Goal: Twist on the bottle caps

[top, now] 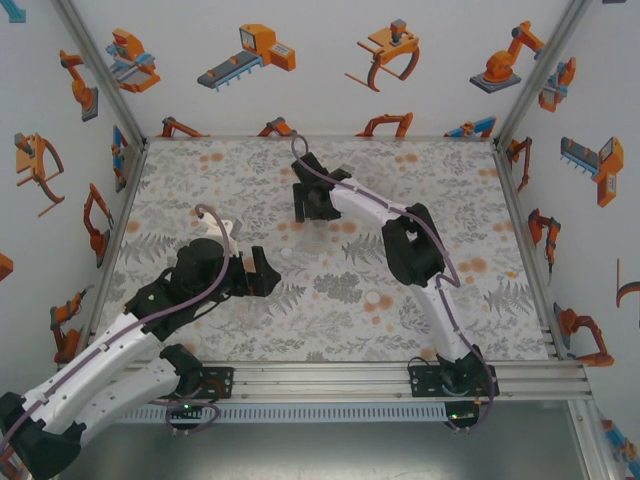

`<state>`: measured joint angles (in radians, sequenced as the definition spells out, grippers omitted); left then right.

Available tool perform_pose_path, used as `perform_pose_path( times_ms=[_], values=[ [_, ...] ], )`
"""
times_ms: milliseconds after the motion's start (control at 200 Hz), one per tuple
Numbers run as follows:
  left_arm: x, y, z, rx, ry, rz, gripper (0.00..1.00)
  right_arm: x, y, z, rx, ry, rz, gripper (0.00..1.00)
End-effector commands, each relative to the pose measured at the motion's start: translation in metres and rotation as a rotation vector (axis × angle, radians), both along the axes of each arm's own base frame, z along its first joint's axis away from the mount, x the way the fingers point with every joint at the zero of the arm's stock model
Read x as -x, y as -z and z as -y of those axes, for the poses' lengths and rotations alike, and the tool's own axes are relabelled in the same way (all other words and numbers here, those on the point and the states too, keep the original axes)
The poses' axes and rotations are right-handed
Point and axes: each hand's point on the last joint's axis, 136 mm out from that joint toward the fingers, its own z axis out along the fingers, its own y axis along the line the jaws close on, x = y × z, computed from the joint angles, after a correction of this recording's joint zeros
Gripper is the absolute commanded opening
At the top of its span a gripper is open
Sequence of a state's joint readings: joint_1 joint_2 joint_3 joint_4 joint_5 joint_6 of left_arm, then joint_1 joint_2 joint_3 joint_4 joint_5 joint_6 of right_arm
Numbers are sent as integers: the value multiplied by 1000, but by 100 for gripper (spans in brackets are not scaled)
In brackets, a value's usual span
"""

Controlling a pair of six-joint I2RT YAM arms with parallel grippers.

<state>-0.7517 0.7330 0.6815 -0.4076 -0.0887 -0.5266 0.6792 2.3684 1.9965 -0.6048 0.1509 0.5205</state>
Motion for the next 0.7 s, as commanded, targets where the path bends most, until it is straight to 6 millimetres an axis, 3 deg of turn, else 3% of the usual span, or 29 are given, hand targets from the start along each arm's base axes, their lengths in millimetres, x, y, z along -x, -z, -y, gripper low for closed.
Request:
perform_pose_path(
  times_ms=[0, 290, 526, 696],
  values=[
    [-1, -2, 2, 37, -12, -11, 97, -5, -6, 0, 6, 12, 10, 61],
    [-3, -9, 4, 48, -9, 11, 97, -2, -18, 3, 7, -3, 23, 48],
    [-3, -18, 7, 95, 4, 53, 97, 9, -75, 6, -91, -23, 121, 42],
    [-4, -25, 17, 136, 41, 77, 97, 33, -130, 3, -271, -82, 213, 41]
  ],
)
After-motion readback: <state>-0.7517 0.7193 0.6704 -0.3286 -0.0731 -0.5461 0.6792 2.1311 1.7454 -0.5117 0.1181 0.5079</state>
